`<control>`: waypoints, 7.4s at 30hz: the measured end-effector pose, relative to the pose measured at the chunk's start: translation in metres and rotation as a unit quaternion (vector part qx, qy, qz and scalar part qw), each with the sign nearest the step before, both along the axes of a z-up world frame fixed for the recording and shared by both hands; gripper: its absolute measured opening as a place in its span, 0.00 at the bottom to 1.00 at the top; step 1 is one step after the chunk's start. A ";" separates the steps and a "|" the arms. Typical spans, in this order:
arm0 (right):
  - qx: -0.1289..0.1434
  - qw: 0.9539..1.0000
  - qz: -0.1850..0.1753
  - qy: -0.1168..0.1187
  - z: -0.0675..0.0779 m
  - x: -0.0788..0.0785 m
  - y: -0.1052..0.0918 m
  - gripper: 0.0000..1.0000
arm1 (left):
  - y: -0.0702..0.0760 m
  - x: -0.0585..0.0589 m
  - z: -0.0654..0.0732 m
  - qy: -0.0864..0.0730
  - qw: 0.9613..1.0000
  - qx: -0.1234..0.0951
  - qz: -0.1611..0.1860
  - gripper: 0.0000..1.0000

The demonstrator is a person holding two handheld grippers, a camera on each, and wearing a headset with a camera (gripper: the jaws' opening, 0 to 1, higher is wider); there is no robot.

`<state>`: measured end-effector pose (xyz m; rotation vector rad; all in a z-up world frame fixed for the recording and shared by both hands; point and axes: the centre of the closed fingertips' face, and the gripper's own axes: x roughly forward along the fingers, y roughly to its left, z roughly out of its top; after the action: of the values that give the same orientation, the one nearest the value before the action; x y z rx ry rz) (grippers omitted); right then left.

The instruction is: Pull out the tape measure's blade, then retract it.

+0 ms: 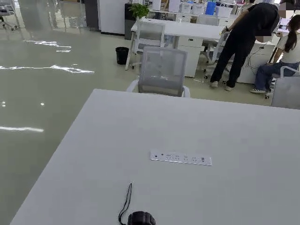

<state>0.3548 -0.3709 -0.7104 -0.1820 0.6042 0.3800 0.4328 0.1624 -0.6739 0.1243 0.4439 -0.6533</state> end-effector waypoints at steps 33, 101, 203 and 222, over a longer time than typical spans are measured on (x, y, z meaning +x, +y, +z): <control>0.009 0.999 -0.041 -0.019 -0.004 -0.040 -0.023 1.00 | -0.001 -0.012 0.010 0.009 1.000 -0.006 0.015 0.99; -0.017 0.994 0.108 0.023 -0.049 0.097 0.021 0.82 | -0.200 0.072 -0.028 0.061 0.997 0.022 0.048 0.99; -0.159 0.930 0.310 0.113 -0.099 0.168 0.047 0.15 | -0.234 0.128 -0.112 0.127 0.976 0.072 0.164 0.60; -0.184 0.912 0.342 0.132 -0.101 0.166 0.047 0.12 | -0.233 0.129 -0.112 0.130 0.976 0.073 0.158 0.59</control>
<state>0.5203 -0.3241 -0.8112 -0.7255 0.8723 0.9812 0.5614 -0.0706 -0.7856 0.1037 0.7472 -0.3229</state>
